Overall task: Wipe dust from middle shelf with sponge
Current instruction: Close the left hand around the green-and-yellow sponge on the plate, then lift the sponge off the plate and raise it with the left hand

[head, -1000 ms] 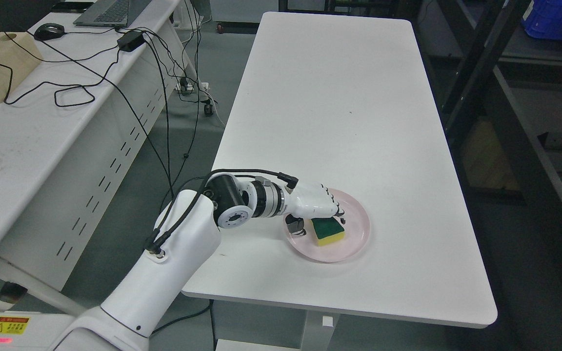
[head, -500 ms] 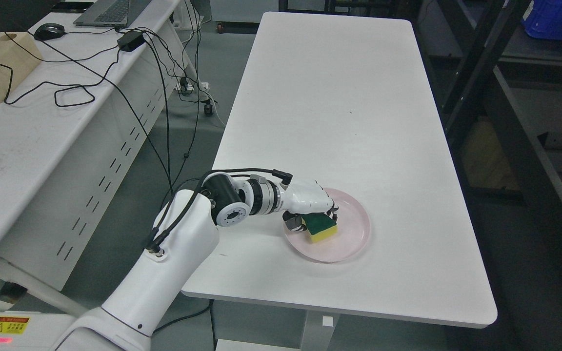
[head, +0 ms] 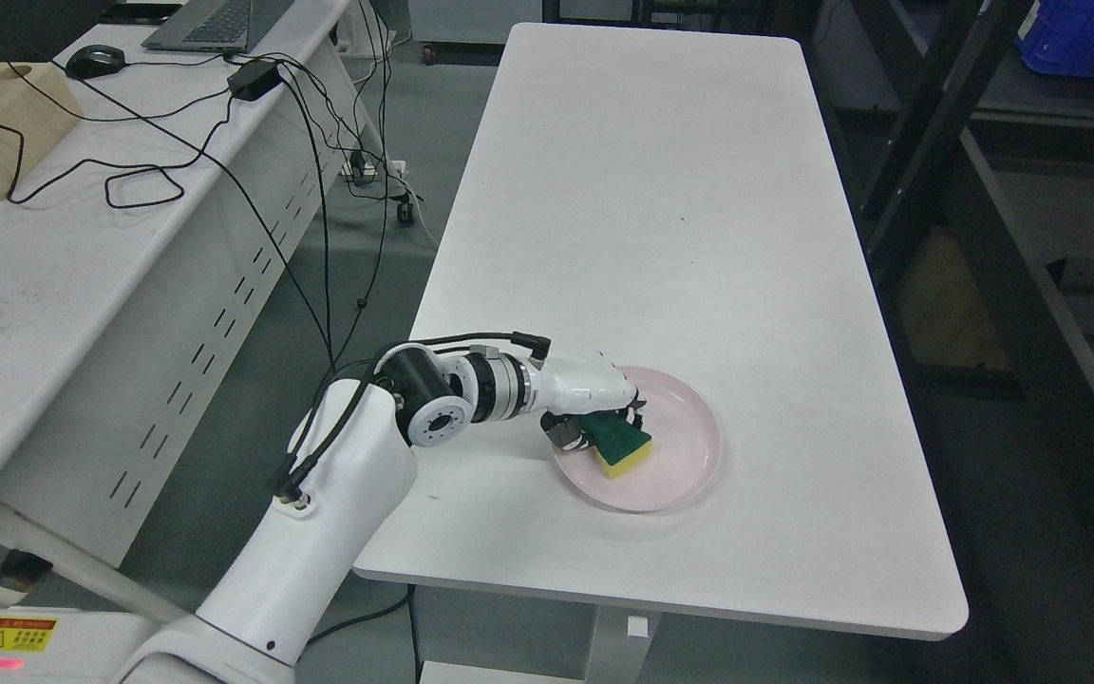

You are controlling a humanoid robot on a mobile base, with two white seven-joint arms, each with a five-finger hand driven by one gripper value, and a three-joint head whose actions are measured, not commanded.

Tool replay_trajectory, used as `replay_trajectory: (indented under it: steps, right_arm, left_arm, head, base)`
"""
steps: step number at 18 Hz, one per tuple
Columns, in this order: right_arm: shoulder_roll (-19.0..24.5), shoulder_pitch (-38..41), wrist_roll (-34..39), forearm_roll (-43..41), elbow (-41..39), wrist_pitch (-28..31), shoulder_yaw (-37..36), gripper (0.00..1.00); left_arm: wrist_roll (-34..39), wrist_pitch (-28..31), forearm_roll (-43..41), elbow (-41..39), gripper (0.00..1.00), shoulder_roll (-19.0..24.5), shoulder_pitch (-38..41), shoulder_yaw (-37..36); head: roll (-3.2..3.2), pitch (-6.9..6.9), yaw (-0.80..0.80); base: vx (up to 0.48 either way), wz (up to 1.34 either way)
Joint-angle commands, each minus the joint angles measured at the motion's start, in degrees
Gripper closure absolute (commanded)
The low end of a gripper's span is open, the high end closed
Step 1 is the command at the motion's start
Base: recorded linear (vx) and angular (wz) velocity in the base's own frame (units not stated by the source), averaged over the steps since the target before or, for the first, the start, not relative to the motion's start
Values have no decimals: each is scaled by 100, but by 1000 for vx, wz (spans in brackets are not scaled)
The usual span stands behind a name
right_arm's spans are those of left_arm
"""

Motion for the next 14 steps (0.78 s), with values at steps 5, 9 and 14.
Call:
replay_trajectory:
  steps: [5, 9, 14]
  right_arm:
    - [-100, -1, 1, 0, -100, 0, 0, 0]
    - [-100, -1, 1, 0, -100, 0, 0, 0]
    - [-100, -1, 1, 0, -100, 0, 0, 0]
  left_arm:
    - [0, -48, 1744, 59, 100, 63, 295, 1591]
    - [569, -48, 2855, -151, 100, 63, 224, 2135]
    - [1422, -57, 4507, -687, 100, 63, 303, 2803]
  head:
    - [0, 0, 0]
    - [0, 0, 0]
    - [0, 0, 0]
  base:
    - [0, 0]
    - [0, 0]
    - [0, 0]
